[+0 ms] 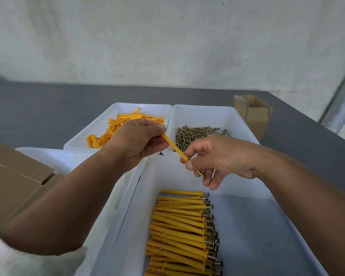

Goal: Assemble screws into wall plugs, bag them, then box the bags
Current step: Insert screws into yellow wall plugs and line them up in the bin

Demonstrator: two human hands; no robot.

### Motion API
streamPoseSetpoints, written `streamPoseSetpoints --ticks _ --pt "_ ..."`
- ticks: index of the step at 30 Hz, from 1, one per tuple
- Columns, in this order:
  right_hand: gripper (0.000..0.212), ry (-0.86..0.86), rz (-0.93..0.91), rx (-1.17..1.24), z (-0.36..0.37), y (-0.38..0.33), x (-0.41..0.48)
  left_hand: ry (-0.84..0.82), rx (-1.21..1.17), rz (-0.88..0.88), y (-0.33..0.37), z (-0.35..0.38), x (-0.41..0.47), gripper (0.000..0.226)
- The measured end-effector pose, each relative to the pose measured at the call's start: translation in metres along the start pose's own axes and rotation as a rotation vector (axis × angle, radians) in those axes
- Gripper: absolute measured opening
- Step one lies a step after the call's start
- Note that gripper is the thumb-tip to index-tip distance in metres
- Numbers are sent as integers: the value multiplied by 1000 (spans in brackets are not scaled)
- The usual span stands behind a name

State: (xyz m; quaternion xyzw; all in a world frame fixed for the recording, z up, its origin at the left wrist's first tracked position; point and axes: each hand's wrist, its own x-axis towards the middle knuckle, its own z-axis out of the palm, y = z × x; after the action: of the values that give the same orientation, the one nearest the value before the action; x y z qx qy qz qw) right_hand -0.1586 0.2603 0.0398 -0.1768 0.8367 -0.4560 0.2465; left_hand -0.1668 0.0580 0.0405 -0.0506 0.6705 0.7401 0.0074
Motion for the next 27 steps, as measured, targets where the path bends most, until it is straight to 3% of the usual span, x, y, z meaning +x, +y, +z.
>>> streamPoseSetpoints --ticks 20,27 --pt "11 39 17 9 3 -1 -2 -94 37 4 -2 2 -1 6" --pt "7 -116 154 -227 8 2 -6 113 252 132 0 -15 11 9"
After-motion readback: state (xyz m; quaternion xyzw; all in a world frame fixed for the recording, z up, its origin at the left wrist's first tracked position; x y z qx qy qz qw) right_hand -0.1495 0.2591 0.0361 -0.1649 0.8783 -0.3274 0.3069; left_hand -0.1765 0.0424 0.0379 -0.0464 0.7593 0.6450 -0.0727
